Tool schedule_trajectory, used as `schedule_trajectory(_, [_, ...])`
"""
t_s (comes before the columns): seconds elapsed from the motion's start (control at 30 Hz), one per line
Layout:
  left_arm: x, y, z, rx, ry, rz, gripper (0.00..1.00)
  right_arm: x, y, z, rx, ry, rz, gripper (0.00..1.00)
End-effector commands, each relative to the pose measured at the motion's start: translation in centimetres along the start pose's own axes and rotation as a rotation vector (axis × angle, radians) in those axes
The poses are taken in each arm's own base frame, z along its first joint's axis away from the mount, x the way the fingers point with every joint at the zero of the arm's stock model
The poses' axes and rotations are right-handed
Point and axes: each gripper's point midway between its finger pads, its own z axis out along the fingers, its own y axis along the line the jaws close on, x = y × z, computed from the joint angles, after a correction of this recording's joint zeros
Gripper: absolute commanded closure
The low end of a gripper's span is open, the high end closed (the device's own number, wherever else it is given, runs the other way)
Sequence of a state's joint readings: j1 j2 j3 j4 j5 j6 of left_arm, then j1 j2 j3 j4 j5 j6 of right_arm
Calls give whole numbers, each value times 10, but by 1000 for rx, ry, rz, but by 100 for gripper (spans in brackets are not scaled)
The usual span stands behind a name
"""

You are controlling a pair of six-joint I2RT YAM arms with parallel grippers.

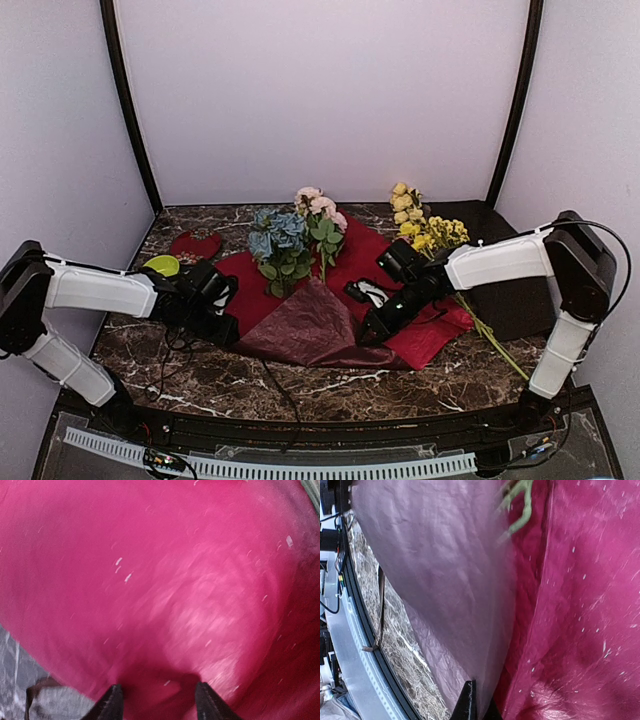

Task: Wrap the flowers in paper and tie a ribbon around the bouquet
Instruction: Press the fold line of the 1/4-folded wrapping paper.

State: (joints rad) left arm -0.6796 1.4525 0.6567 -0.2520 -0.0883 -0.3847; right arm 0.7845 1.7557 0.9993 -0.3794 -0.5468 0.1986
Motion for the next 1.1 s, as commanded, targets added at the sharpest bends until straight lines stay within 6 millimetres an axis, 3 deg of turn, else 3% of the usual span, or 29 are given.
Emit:
schedule_trajectory(0.0, [-2, -1, -25, -15, 5, 71, 45, -14, -2, -10, 17, -15, -25, 100])
schedule_trajectory(0.17, [-49, -49, -79, 175, -247, 230, 36, -16, 5, -14, -3, -12, -28, 100])
schedule_trajectory(0.23, [-54, -67, -95, 284, -328, 272, 30, -17, 4, -16, 6, -19, -26, 100])
schedule_trajectory(0.3, [-46, -87, -100, 416, -355, 315, 26, -22, 1, -16, 23, -25, -20, 100])
schedule_trajectory(0.43, [-30, -98, -84, 467, -274, 333, 26, -29, -7, -11, 57, -18, 1, 100])
schedule_trajectory(0.63, [-22, -86, -47, 358, -184, 345, 23, -34, -17, -8, 83, -26, 34, 100])
schedule_trajectory(0.9, [-9, -108, -34, 464, -142, 352, 27, -32, -29, -3, 128, -17, 78, 100])
schedule_trajectory(1.07, [4, -110, -27, 476, -98, 368, 36, -30, -31, -6, 143, -29, 101, 100])
